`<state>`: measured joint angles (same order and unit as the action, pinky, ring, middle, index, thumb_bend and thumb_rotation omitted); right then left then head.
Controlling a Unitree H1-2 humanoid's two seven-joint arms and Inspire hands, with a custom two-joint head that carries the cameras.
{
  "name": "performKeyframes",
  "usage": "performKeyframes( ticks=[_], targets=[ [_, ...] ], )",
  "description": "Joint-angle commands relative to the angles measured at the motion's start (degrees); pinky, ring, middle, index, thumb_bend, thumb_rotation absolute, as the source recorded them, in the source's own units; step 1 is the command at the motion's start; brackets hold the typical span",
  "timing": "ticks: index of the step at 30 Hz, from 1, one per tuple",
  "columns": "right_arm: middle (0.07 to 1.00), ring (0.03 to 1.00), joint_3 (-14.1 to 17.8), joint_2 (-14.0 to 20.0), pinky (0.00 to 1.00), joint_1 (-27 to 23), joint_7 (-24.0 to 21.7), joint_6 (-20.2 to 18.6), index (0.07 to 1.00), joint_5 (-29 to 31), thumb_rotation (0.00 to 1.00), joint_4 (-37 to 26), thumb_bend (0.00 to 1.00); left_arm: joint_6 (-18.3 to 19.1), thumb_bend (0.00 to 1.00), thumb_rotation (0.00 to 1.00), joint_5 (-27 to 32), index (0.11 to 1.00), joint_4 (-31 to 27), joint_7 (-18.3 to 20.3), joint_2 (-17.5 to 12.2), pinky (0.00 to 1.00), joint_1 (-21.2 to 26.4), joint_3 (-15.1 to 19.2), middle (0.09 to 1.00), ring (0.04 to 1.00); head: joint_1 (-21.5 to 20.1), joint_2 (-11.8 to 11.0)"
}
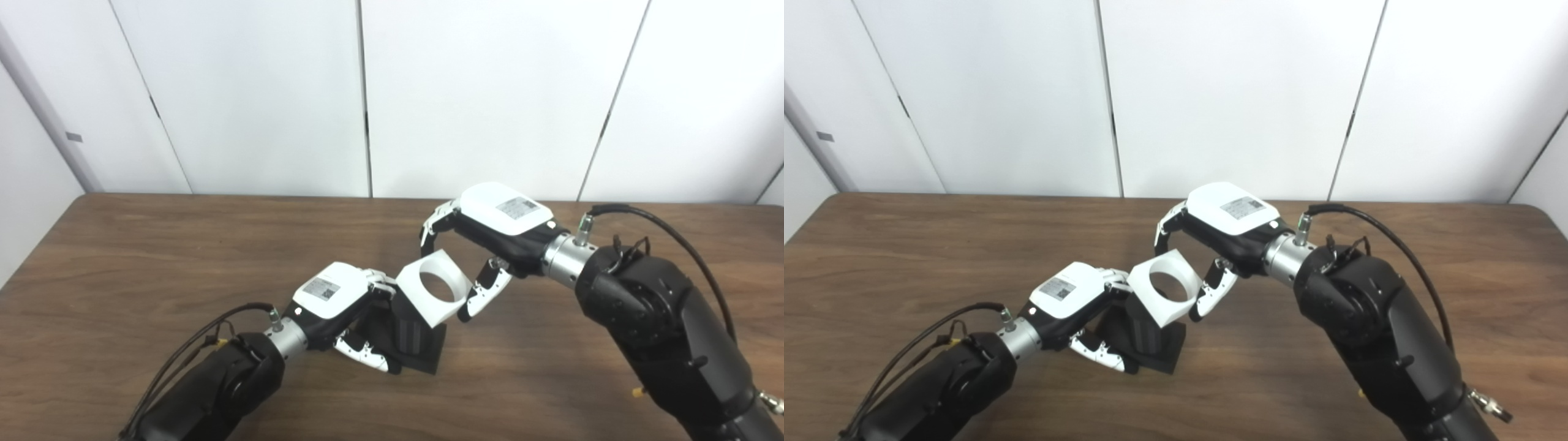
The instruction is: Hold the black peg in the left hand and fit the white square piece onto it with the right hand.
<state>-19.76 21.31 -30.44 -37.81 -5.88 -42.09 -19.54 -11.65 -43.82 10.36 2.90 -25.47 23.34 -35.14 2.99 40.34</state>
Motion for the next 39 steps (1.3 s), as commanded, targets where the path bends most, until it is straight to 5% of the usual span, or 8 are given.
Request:
performKeyframes(
  ticks=[1,39],
  targets=[
    [0.743,0.822,0.43,-0.06,0.84,-1.98,2.07,1.66,0.478,-0.20,0.14,-0.16,0.52,0.95,0.52,0.08,-4.56,0.492,1.93,6.95,1.08,0.77,-2.34,-4.27,0.810,0.837,0.01,0.04],
    [0.752,0.824,-3.64,-2.07,0.89,-3.38,2.43,2.03,0.477,-1.29,0.13,5.56,0.52,2.39,0.52,0.08,-4.29,0.492,0.84,7.12,2.18,0.76,-2.37,-4.67,0.804,0.832,1.22,0.45]
  ],
)
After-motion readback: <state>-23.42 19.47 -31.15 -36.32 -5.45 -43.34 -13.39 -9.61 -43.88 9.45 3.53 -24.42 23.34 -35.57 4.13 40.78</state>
